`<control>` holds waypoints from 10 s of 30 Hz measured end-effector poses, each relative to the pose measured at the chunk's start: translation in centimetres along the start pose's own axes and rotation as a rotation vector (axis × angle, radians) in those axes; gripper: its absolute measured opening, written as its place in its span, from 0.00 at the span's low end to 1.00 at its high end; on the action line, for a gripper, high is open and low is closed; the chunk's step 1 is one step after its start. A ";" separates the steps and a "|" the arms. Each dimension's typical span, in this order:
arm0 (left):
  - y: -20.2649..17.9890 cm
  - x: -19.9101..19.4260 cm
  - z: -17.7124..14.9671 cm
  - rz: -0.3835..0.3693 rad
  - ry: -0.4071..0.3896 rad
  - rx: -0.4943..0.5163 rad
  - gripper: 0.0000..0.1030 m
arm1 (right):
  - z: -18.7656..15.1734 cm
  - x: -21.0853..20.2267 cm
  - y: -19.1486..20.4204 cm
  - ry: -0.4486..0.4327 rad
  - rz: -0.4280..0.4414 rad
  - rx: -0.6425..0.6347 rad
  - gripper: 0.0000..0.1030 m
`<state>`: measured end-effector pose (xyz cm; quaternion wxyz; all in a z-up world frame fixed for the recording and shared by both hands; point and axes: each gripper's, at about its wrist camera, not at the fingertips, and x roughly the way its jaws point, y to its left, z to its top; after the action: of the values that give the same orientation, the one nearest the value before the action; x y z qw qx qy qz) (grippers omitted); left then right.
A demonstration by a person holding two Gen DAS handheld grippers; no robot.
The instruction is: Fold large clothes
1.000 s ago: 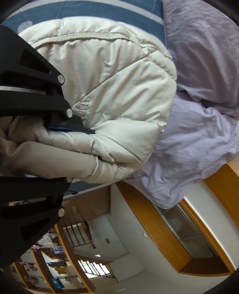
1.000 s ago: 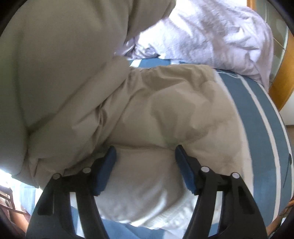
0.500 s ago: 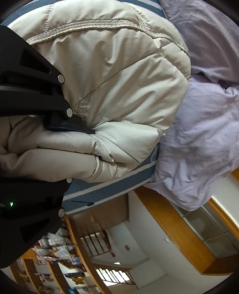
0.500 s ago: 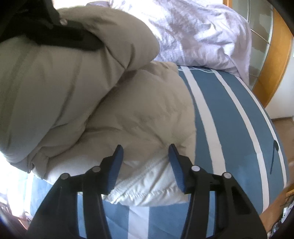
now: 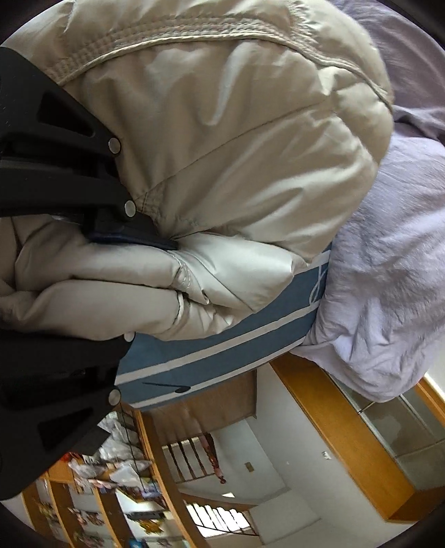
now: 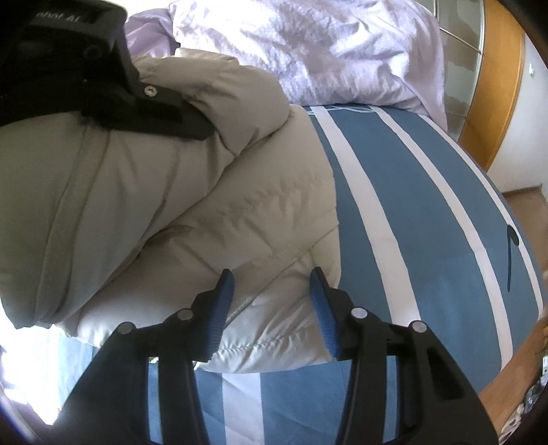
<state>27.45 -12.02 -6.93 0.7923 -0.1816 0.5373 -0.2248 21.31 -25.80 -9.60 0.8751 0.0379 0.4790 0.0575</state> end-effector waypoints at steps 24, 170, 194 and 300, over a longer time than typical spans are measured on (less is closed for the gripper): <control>-5.0 -5.7 -2.0 0.162 -0.142 0.253 0.81 | -0.8 -0.7 -0.9 0.004 -0.022 0.069 0.54; 1.5 -9.4 0.4 0.421 -0.346 0.112 0.92 | 11.0 7.7 0.1 -0.132 0.051 -0.208 0.17; 8.3 -4.1 5.7 0.558 -0.278 0.003 0.98 | 10.5 7.5 -0.5 -0.172 0.073 -0.171 0.18; 18.5 -6.6 2.9 0.034 -0.064 -0.334 0.99 | 9.2 9.9 -7.6 0.377 0.676 0.370 0.71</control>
<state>31.00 7.19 -10.57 0.7713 -0.3089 0.5449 -0.1130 34.88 -32.09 -13.83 0.6825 0.3379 0.5935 0.2602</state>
